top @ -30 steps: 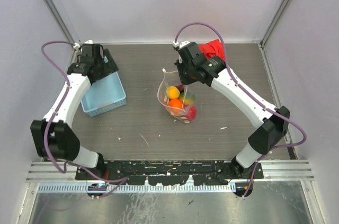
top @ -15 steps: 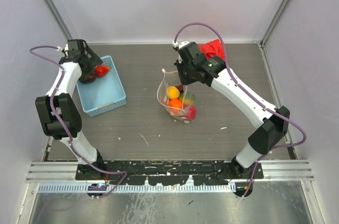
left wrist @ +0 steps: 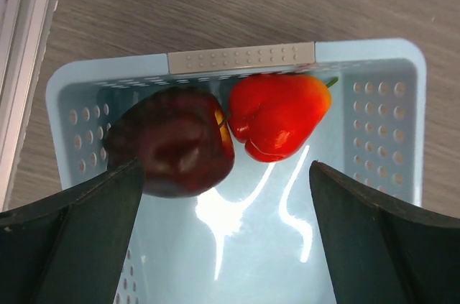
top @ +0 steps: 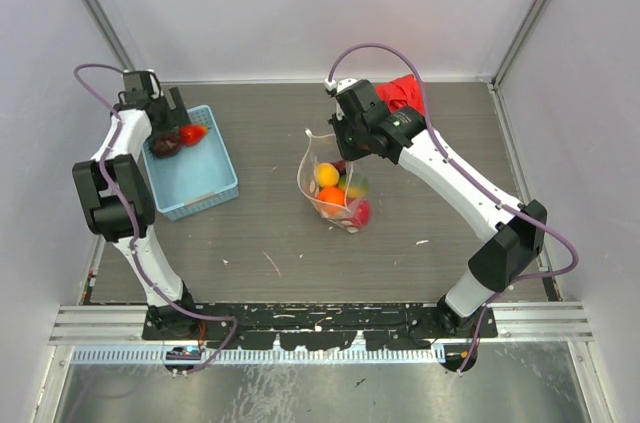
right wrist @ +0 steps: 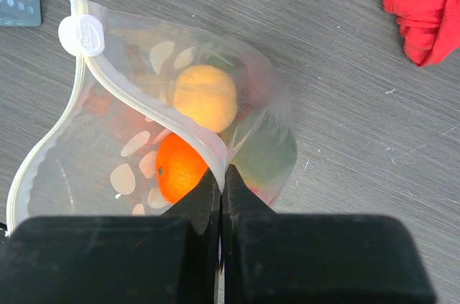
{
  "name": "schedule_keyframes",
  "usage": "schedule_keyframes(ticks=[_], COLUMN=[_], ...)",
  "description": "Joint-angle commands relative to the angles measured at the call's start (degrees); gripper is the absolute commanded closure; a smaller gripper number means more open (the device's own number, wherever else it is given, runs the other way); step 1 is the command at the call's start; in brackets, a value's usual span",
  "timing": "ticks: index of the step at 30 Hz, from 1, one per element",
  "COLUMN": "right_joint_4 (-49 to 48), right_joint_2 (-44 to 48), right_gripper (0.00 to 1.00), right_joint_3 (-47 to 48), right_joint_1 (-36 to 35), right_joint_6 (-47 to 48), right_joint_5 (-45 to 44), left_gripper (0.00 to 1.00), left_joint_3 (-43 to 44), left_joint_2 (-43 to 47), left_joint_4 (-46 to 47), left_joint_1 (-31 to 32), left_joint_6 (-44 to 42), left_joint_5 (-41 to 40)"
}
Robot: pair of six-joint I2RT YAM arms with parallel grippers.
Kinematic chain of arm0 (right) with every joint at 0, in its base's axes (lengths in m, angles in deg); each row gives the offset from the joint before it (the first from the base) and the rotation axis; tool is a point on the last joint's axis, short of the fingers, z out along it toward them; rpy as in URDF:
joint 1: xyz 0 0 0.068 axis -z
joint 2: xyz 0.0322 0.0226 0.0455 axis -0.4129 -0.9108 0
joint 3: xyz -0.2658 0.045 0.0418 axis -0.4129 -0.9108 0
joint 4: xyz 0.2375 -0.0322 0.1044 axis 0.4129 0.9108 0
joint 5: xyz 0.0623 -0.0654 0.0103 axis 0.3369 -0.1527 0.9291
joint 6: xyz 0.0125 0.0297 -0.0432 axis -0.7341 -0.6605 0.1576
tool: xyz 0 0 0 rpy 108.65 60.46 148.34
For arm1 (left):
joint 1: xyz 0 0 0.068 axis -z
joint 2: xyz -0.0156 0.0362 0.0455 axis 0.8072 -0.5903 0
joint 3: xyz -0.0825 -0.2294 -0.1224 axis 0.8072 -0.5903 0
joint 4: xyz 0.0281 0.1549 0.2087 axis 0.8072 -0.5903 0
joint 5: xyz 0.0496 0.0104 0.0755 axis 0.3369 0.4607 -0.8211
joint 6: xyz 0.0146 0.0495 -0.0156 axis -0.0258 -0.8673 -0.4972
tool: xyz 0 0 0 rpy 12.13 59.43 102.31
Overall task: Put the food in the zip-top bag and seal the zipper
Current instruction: Pick up the fake fruit from the bin.
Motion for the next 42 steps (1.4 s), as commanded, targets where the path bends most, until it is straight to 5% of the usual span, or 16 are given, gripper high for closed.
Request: schedule_keyframes(ticks=[1,20,36,42], right_joint_4=[-2.54,-3.39,-3.77,-3.77], right_joint_2=[0.99,1.11,0.82,0.56], right_gripper=[1.0,1.0,1.0,1.0], right_joint_3=[0.34,-0.24,-0.67,-0.59], right_joint_1=[0.04,0.04,0.0,0.02], right_joint_6=[0.79,0.74,0.73,0.76], right_joint_5=[0.56,1.33,1.01,1.18], left_gripper=[0.02,0.02,0.01,0.11], left_joint_3=[2.44,3.0,-2.31,-6.55], left_joint_2=[-1.2,-1.95,5.82,7.08], left_joint_4=[2.59,-9.05,-7.53,-6.32], left_joint_1=[-0.65,-0.8,1.43,2.94], left_joint_6=[-10.97,-2.97,14.38,20.33], left_joint_5=[4.68,16.85,6.8,4.86])
